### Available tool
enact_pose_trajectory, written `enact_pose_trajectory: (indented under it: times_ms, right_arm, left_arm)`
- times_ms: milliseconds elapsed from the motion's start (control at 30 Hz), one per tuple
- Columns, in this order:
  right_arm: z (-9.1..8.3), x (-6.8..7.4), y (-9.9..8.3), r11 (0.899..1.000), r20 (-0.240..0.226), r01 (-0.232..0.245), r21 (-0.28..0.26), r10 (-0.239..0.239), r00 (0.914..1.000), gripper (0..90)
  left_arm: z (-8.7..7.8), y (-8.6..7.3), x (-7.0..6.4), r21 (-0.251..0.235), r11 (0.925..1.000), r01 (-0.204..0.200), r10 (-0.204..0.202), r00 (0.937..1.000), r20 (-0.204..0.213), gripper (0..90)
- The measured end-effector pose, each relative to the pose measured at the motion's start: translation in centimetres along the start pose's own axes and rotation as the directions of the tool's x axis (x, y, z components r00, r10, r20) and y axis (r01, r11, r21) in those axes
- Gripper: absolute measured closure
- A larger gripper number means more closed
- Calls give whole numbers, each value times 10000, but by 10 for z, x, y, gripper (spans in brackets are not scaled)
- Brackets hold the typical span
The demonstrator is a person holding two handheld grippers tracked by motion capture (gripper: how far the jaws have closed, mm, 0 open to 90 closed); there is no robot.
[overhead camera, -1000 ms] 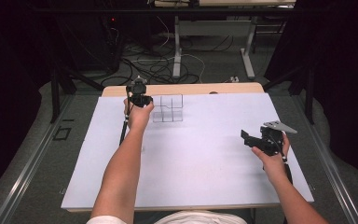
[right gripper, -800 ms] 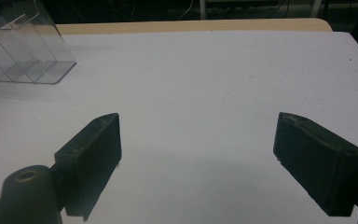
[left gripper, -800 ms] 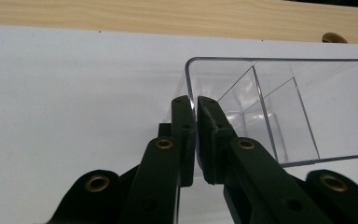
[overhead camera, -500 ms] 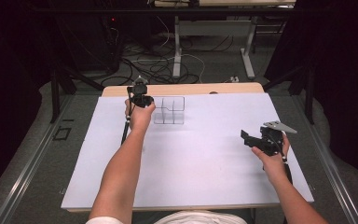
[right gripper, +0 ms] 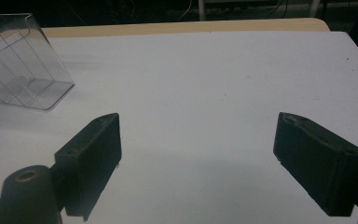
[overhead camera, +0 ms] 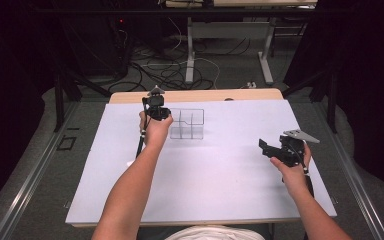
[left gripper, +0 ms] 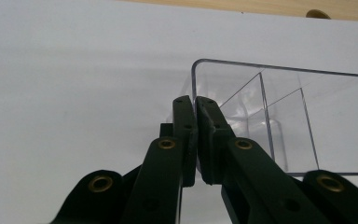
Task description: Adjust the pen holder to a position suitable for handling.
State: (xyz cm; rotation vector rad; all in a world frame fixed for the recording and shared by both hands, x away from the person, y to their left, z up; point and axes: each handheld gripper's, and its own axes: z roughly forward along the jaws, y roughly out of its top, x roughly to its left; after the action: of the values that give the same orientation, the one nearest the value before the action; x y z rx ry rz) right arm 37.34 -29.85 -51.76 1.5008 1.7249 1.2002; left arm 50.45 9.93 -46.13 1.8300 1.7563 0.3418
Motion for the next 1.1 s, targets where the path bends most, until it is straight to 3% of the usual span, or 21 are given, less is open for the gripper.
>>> enact_pose_trajectory:
  times_ms: [167,467,733,1100]
  right_arm:
    - [-1,0,0,9998,24,-3,196,3,10000,145]
    - [1,0,-1,10000,-29,-4,-5,4,10000,145]
    - [1,0,-1,10000,-29,69,39,-69,10000,145]
    - [1,2,-1,9999,-26,42,98,-42,10000,145]
  left_arm:
    - [-2,-6,-11,150,9999,47,-50,9998,203,875]
    - [-4,-14,-24,435,9983,387,-422,9956,838,860]
    - [-7,-19,-29,599,9980,196,-262,9936,1102,849]
    - [-8,-20,-25,287,9996,-68,27,9898,1421,808]
